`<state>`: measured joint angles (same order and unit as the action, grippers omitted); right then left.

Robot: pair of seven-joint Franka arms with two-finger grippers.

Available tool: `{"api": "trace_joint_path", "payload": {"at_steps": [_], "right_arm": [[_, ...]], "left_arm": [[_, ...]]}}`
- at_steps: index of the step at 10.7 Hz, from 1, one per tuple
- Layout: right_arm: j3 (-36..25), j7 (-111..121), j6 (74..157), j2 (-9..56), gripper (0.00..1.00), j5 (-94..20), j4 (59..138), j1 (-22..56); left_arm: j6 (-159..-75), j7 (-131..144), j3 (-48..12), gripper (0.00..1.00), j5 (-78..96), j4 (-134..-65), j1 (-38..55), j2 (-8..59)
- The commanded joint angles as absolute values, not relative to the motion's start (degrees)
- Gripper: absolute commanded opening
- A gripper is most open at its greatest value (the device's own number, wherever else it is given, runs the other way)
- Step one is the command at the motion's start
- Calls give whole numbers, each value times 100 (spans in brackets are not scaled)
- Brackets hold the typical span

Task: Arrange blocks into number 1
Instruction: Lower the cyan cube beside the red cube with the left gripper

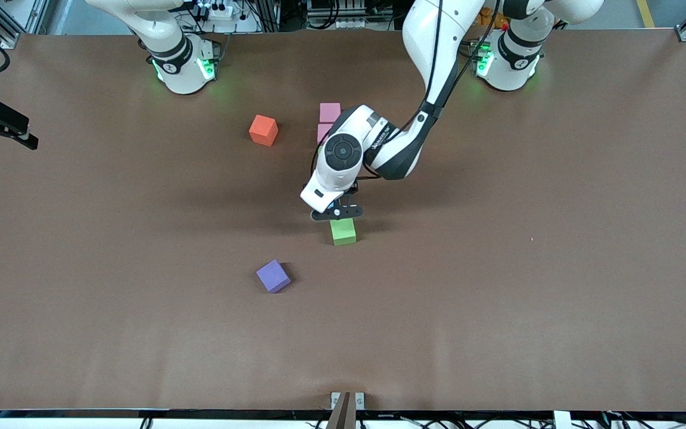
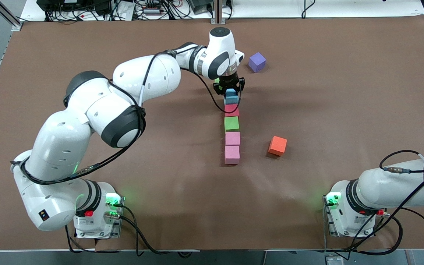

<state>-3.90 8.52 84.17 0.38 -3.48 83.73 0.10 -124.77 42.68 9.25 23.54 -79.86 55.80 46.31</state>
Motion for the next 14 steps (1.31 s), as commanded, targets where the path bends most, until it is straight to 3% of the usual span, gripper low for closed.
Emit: {"api": "trace_joint_path", "payload": {"at_steps": [1,3,4,5,6,11,14], "right_arm": [[-272,861,8376,97,100,-466,8288,-158],[-272,861,8376,97,100,-466,8288,-158],[-272,870,8376,105,100,-466,8288,-158],[-272,870,8376,105,100,-475,8288,-158],[-272,861,8376,105,100,-483,8288,-158],[-272,861,8376,114,100,-483,8288,-158],[-272,870,8376,114,100,-483,8288,-158]], "left_arm": [[-12612,4289,818,0,2084,-8007,5616,4632],[-12612,4289,800,0,2057,-8024,5608,4649],[-12612,4280,800,7,2057,-8024,5607,4667],[-12621,4280,800,78,2048,-8024,5599,4702],[-12656,4298,800,100,2057,-8016,5607,4711],[-12656,4350,791,100,2057,-7972,5607,4632],[-12473,4456,861,100,2048,-7998,5372,4055]]}}
